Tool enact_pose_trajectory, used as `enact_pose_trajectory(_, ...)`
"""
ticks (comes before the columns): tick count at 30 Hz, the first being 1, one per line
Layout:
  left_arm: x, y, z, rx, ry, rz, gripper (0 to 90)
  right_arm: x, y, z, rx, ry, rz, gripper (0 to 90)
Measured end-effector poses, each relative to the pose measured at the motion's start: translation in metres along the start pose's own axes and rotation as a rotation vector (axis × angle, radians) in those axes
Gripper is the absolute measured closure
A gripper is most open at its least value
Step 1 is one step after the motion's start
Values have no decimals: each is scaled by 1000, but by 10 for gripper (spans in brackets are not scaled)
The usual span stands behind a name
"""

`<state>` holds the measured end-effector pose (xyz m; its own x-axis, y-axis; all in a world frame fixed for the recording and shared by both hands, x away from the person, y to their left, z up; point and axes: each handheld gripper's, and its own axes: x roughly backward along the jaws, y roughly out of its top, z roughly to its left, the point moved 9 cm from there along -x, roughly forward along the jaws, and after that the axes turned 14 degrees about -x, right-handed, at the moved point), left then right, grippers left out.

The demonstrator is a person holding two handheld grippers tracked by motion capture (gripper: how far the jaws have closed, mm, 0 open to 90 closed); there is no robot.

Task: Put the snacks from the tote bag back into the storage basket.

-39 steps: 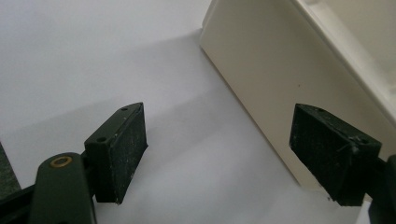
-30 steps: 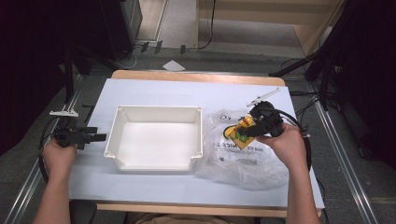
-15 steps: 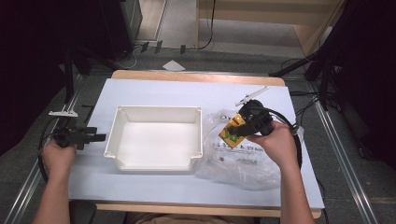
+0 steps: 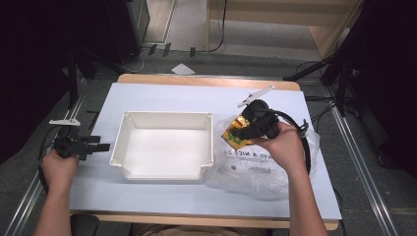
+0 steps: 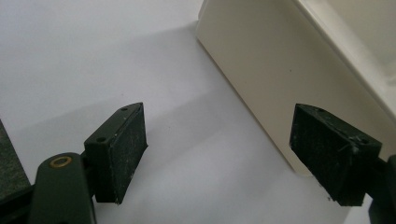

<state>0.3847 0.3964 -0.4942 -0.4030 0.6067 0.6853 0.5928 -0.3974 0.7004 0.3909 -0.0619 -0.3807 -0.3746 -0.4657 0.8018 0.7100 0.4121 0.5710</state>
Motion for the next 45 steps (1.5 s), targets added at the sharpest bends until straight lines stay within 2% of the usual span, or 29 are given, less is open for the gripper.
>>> enact_pose_trajectory(8, 1, -1, -3, -4, 1, 0, 198, -3, 13, 11, 26, 22, -17, 543)
enact_pose_trajectory(17, 3, -3, -4, -7, 5, -5, 198, -9, 21, 22, 47, 51, -9, 543)
enact_pose_trajectory(25, 5, -5, -5, -4, 5, -12, 198, -12, 29, 33, 41, 64, -17, 543)
enact_pose_trajectory(45, 8, -8, -4, 2, 10, -8, 198, -28, 48, 63, 136, 96, -25, 542)
